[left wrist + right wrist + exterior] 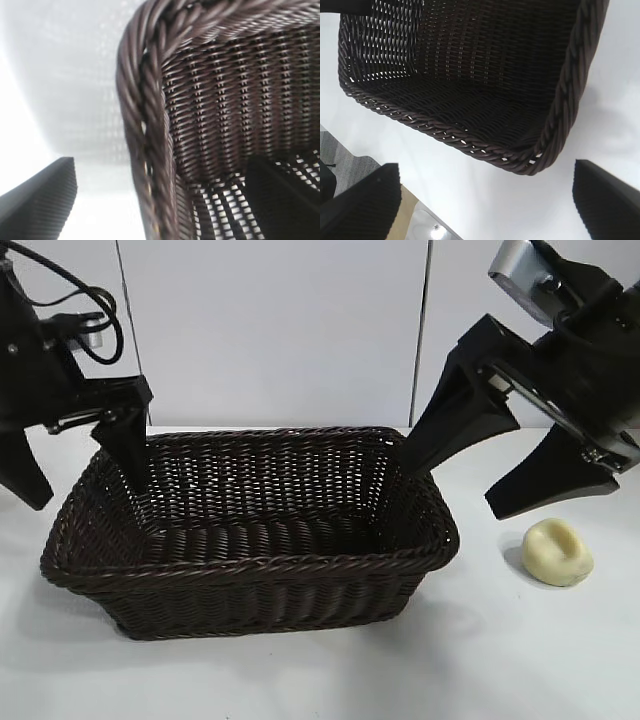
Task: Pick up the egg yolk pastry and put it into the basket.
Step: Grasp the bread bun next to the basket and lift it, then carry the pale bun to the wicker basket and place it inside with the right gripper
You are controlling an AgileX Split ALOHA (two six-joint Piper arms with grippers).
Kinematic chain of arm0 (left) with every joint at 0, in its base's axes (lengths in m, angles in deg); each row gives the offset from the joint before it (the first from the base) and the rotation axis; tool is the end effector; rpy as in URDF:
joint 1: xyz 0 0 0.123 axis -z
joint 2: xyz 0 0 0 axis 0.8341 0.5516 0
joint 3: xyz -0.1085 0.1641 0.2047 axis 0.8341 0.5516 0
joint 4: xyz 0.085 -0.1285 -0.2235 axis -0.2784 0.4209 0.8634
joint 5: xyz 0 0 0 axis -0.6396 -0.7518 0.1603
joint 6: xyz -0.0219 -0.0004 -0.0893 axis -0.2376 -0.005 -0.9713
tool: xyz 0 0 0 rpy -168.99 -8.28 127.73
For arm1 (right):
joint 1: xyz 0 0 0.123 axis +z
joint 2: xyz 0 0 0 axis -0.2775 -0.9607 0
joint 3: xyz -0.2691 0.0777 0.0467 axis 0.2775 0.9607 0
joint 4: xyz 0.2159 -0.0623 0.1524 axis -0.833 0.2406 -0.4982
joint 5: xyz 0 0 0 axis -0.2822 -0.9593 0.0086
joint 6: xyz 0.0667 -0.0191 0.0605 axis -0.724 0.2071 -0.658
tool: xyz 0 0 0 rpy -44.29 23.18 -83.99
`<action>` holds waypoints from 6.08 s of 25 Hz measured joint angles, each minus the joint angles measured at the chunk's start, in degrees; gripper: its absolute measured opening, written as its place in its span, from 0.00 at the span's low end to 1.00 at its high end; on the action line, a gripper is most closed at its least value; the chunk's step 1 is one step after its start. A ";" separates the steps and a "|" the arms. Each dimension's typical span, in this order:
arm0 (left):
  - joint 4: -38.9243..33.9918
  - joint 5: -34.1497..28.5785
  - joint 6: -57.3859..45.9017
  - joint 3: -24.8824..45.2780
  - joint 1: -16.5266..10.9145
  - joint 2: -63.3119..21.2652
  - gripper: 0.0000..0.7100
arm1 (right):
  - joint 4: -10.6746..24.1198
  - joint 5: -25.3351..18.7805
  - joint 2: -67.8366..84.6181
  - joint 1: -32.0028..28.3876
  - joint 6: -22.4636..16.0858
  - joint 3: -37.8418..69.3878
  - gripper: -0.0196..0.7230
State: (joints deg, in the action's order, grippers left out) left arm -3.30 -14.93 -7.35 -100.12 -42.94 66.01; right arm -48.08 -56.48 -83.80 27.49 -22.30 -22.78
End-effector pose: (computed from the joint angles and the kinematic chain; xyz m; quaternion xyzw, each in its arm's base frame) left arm 0.3622 -0.1076 0.1992 0.0746 0.9867 -0.1216 0.0776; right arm 0.2757 0.1047 0.2124 -0.1344 0.9323 0.2878 0.1728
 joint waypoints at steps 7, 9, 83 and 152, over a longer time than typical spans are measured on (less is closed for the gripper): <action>-4.28 -0.62 -0.03 0.00 0.00 -7.47 0.93 | 0.00 -0.06 0.00 0.00 0.00 0.00 0.92; -8.28 -1.63 -1.65 0.00 -0.29 -7.78 0.93 | 0.00 -0.06 0.00 0.00 0.00 0.00 0.92; -12.81 -10.43 1.93 45.95 -14.40 -105.01 0.93 | 26.16 -8.04 0.00 -0.05 -21.09 -18.93 0.92; -12.81 -10.56 1.93 45.95 -14.40 -105.01 0.93 | 24.92 -18.45 -11.96 -12.12 -23.54 -34.93 0.06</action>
State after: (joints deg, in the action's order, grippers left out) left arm -16.11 -25.49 -5.41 -54.17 -57.34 -39.00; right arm -23.16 -74.93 -95.75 15.37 -45.84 -57.71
